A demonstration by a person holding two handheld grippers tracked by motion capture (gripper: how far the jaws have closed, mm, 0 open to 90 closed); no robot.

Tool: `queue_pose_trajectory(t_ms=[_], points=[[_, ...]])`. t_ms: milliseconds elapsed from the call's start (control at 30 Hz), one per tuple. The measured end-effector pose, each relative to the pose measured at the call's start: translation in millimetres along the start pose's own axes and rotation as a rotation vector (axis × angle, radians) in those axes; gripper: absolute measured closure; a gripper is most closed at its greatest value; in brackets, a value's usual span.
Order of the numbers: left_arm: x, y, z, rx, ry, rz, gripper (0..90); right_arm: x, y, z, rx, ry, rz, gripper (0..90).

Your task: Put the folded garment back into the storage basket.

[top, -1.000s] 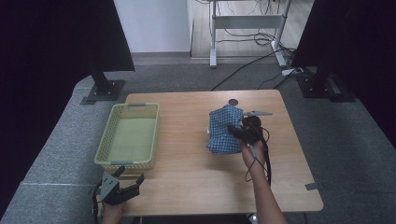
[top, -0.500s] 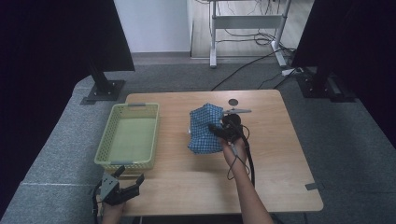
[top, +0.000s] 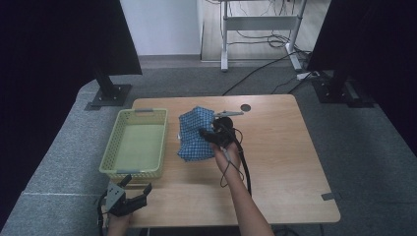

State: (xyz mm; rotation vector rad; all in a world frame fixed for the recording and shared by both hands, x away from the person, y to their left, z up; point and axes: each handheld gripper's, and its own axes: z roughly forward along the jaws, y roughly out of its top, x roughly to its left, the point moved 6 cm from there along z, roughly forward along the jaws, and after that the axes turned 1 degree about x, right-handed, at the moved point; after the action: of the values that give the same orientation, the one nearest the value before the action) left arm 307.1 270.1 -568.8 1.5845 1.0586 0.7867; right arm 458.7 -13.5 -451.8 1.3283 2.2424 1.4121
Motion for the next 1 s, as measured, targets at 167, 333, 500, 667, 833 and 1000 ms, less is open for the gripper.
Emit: queue_pose_trajectory(t_ms=[167,333,500,667,833,1000], points=[[0.2,0.0,-0.1,-0.001,0.0,-0.001,10.5,16.1,5.6,11.7,0.002,0.023,-0.013,67.1],[1.3,0.1,-0.3,-0.003,0.0,-0.012,10.5,34.9,16.5,25.6,0.003,0.043,-0.026,67.1],[-0.1,0.1,-0.6,-0.007,-0.003,0.003,10.4,48.7,21.2,34.7,0.001,0.067,-0.026,67.1],[-2.0,0.1,-0.2,-0.004,0.0,0.023,10.4,68.8,26.9,50.1,0.002,0.101,-0.036,67.0],[-3.4,-0.2,1.2,0.01,-0.002,0.037,10.5,85.2,31.5,67.8,0.015,0.117,-0.045,67.0],[-2.4,0.0,-0.1,-0.002,-0.007,0.026,10.5,104.4,33.3,88.1,0.027,0.143,-0.054,67.0]])
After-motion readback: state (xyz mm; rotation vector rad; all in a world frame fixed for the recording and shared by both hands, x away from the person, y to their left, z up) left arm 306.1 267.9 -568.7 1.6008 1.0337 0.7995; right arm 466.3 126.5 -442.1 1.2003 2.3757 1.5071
